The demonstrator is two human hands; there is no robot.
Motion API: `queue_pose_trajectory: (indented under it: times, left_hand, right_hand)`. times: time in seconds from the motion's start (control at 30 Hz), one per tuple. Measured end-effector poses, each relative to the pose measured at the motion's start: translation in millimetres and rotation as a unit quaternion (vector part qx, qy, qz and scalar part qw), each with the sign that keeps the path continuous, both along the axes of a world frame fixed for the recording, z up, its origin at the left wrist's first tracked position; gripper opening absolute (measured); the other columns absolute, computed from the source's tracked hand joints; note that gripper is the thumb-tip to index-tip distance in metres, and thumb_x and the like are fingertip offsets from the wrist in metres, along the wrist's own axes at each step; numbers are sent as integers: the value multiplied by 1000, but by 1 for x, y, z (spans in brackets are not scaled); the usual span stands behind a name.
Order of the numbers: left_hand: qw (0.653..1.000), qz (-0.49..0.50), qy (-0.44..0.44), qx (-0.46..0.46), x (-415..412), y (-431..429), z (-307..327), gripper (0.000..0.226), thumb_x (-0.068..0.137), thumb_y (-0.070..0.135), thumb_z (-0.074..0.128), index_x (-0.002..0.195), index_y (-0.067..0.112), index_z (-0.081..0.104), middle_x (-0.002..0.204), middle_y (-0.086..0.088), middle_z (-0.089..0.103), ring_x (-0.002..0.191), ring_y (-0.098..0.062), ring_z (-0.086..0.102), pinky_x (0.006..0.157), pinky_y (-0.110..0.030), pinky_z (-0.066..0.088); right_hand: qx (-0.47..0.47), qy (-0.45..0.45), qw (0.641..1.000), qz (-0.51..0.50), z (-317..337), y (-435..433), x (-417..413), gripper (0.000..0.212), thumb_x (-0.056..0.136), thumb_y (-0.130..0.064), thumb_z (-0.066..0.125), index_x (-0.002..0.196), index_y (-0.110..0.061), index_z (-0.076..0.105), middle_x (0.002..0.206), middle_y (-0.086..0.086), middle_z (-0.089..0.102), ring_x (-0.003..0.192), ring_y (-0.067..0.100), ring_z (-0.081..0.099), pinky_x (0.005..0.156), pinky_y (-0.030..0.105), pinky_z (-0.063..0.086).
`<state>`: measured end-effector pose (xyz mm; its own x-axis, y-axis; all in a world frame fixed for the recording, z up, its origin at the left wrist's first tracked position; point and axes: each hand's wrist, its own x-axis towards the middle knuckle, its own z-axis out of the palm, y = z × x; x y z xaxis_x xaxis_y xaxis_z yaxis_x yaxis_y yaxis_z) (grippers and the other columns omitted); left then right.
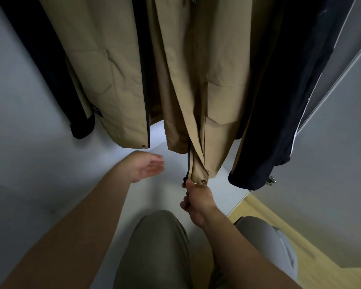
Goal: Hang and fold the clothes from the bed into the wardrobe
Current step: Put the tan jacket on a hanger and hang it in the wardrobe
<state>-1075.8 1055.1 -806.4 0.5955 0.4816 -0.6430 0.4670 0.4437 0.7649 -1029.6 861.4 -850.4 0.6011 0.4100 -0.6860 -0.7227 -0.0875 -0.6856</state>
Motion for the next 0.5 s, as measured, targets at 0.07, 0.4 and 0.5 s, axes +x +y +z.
queue_pose_trajectory:
  times: [0.07,0.4,0.5]
  left_hand:
    - [993,105,11,-43,-8,13,-10,24,95,7,68,118,1,63,108,-15,72,92,-25,72,75,-30,58]
    - [958,213,-146,-125,-14,6,-9,14,92,8,71,105,7,66,87,-5,67,74,-12,62,74,-24,51]
    - [983,93,-137,-76,-26,-19,-4,19,90,7,71,107,7,65,84,-5,64,75,-15,61,78,-29,51]
  right_hand:
    - [0,10,1000,3,5,0,-1,23,104,-22,53,113,-5,64,71,2,39,59,15,32,55,29,38]
    - [11,23,1000,10,18,-1,-1,21,104,-22,53,112,-5,62,67,1,33,60,14,30,57,31,38]
    - [17,0,1000,17,21,-3,-1,22,105,-22,52,111,-3,62,62,-1,34,58,13,30,56,30,37]
